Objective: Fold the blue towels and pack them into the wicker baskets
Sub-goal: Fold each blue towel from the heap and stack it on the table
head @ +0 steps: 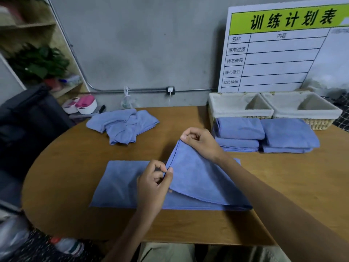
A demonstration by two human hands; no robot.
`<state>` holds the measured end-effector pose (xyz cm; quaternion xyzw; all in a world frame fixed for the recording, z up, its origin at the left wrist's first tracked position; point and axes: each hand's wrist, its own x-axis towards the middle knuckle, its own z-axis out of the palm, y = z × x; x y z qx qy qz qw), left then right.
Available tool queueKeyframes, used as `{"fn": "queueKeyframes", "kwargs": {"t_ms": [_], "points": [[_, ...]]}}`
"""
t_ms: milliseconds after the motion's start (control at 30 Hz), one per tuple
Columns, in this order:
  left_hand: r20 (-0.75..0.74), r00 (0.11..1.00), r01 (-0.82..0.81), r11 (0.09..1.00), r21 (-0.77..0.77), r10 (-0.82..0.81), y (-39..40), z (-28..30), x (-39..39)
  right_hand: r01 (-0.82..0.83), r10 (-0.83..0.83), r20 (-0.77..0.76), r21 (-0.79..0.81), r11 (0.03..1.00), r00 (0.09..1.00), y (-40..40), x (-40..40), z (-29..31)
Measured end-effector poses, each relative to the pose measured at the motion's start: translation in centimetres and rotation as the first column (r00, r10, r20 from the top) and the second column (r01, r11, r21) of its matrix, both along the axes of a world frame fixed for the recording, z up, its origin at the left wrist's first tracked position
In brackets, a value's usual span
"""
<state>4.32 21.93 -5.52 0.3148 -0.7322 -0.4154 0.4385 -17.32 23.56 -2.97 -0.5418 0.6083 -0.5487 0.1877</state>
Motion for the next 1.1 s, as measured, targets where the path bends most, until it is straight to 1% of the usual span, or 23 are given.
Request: {"fn": "queueKeyframes", "kwargs": {"t_ms": [100, 200, 267, 367, 467, 500, 600, 633, 733, 800, 867, 933, 1000, 1067, 1100], "points": [[-0.029, 1.0, 0.011, 1.0, 0.011, -0.011, -0.9, 0.8, 1.2, -0.005, 0.005, -0.006, -0.053, 0.999, 1.0, -1.0, 0.9, 0.9], [-0.079, 0.997, 0.0, 0.999, -0.043, -0.003, -2.0, 2.0, 2.4, -0.019, 0.019, -0.001, -0.1, 0.995, 1.0, -2.2, 2.1, 2.5], [-0.111, 0.994, -0.012, 0.993, -0.12, -0.002, -2.9, 3.0, 3.3, -0.036, 0.039, 0.016, -0.132, 0.991, 0.999, -3.1, 3.1, 3.7], [-0.147, 0.988, -0.084, 0.963, -0.256, 0.047, -4.3, 4.1, 4.9, -0.074, 0.078, 0.019, -0.157, 0.985, 0.997, -4.8, 5.0, 5.3], [-0.134, 0.985, -0.144, 0.939, -0.314, 0.106, -5.7, 4.5, 6.9, -0.126, 0.127, -0.002, -0.148, 0.981, 0.992, -6.8, 7.1, 6.2], [-0.127, 0.983, -0.167, 0.937, -0.308, 0.133, -6.2, 4.2, 7.7, -0.141, 0.141, -0.008, -0.141, 0.98, 0.99, -7.6, 7.8, 6.3], [-0.141, 0.969, -0.226, 0.956, -0.187, 0.202, -7.3, 2.8, 9.7, -0.156, 0.157, -0.004, -0.067, 0.985, 0.988, -10.2, 9.7, 4.8], [-0.118, 0.969, -0.237, 0.957, -0.169, 0.219, -7.5, 2.2, 10.3, -0.159, 0.159, -0.003, -0.039, 0.986, 0.987, -10.9, 10.3, 3.8], [-0.001, 0.968, -0.25, 0.956, -0.153, 0.252, -7.9, 0.4, 11.6, -0.176, 0.175, 0.027, 0.028, 0.984, 0.984, -12.2, 11.9, 0.9], [0.014, 0.966, -0.255, 0.955, -0.152, 0.26, -8.2, -0.1, 12.4, -0.189, 0.186, 0.063, 0.038, 0.981, 0.981, -12.6, 12.6, 0.2], [-0.016, 0.96, -0.278, 0.952, -0.127, 0.278, -8.2, 0.0, 12.9, -0.196, 0.195, 0.08, 0.014, 0.98, 0.978, -13.0, 13.1, 0.4], [-0.049, 0.952, -0.305, 0.943, -0.135, 0.301, -8.5, 0.0, 13.4, -0.181, 0.181, 0.043, -0.004, 0.984, 0.983, -13.9, 13.6, 0.6], [-0.011, 0.945, -0.321, 0.925, -0.202, 0.326, -8.9, -0.4, 14.0, -0.132, 0.135, -0.066, 0.048, 0.99, 0.989, -14.8, 14.1, 0.1], [0.129, 0.922, -0.316, 0.903, -0.292, 0.365, -9.5, -1.6, 14.7, -0.071, 0.112, -0.239, 0.173, 0.982, 0.965, -15.1, 14.6, -1.0], [0.232, 0.889, -0.315, 0.895, -0.316, 0.395, -9.7, -2.3, 15.0, -0.049, 0.121, -0.308, 0.232, 0.972, 0.944, -14.9, 14.7, -1.7]]}}
